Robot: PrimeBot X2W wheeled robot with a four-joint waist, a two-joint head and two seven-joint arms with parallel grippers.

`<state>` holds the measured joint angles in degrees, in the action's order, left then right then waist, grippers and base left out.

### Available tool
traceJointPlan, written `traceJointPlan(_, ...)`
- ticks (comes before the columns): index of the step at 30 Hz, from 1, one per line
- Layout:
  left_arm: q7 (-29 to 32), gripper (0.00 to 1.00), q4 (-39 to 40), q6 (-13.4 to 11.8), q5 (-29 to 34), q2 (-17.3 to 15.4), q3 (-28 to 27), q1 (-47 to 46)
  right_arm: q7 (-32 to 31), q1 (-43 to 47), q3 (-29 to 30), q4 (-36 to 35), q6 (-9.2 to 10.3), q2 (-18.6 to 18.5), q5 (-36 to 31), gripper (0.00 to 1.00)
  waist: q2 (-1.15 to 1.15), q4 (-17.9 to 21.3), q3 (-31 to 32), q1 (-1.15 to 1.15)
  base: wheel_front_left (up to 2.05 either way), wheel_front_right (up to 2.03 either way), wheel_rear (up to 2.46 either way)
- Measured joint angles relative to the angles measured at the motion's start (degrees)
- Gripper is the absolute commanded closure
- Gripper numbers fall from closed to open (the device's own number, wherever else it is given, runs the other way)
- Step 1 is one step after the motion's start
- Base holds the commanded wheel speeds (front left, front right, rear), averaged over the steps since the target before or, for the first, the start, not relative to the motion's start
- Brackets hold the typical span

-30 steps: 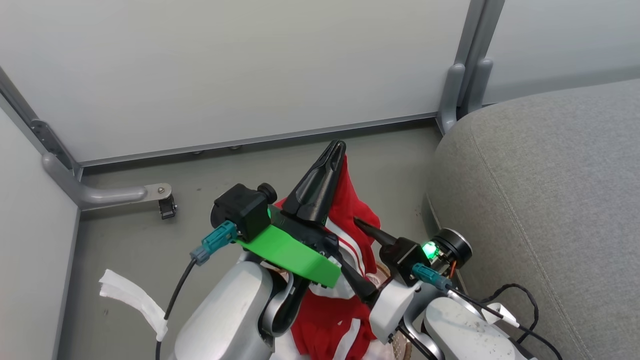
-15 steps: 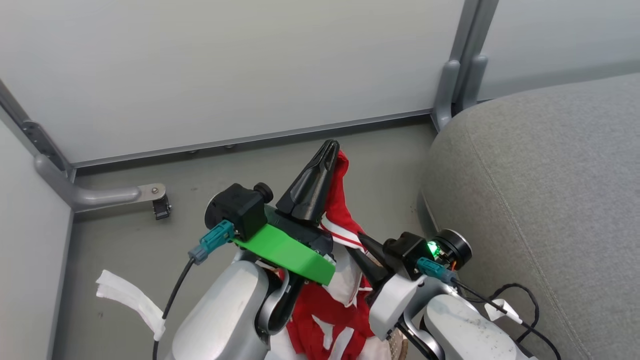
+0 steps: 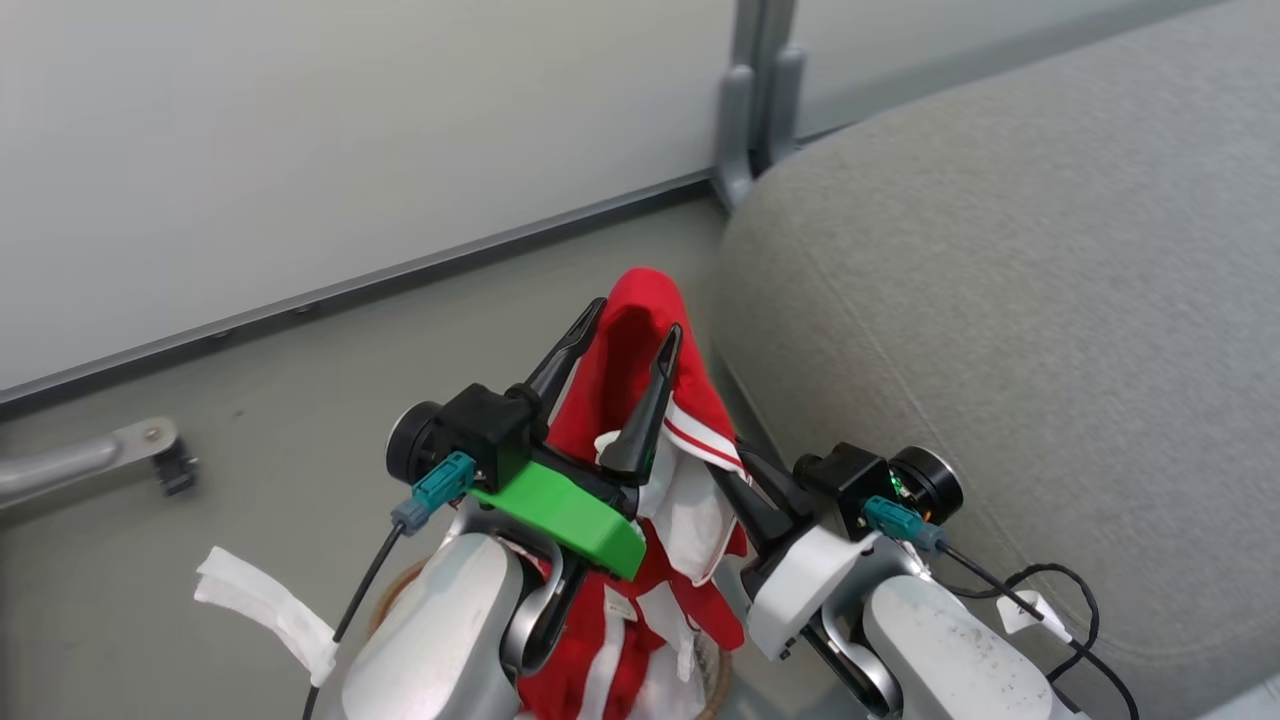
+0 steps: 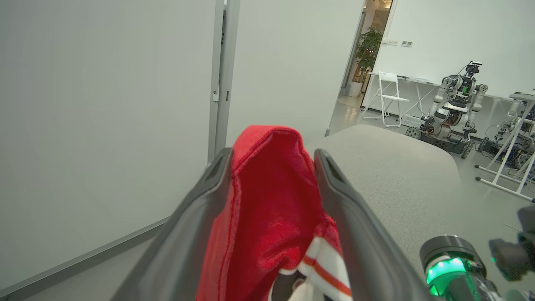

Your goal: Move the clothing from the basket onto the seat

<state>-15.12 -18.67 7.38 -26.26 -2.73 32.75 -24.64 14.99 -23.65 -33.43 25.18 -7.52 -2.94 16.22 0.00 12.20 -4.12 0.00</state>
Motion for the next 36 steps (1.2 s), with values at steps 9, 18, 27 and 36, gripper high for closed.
traceJointPlan(9, 0.00, 0.00, -1.83, 0.00, 1.29, 0.05, -0.70, 1.24, 0.01, 1.99, 1.71, -1.38, 0.00, -0.02, 0.55, 1.00, 0.00, 10.32, -2.30, 0.00, 0.00, 0.00, 0.00)
traceJointPlan(18, 0.00, 0.00, -2.38, 0.00, 1.62, 0.07, 0.89, 1.22, 0.00, 2.61, 5.27, -2.41, 0.00, -0.79, -0.02, 1.00, 0.00, 17.26, -5.27, 0.00, 0.00, 0.00, 0.00)
traceJointPlan(27, 0.00, 0.00, -3.92, 0.00, 3.76, -0.01, 0.73, -0.37, 0.00, -8.53, 8.88, -3.55, -0.01, -6.66, -2.10, 1.00, 0.00, 18.21, -10.81, 0.00, 0.00, 0.00, 0.00)
traceJointPlan(36, 0.00, 0.00, -4.22, 0.00, 5.30, -1.27, 0.81, -4.16, 0.01, -23.98, 16.62, -2.87, -0.01, -14.51, -5.60, 1.00, 0.00, 15.53, -17.64, 0.00, 0.00, 0.00, 0.00)
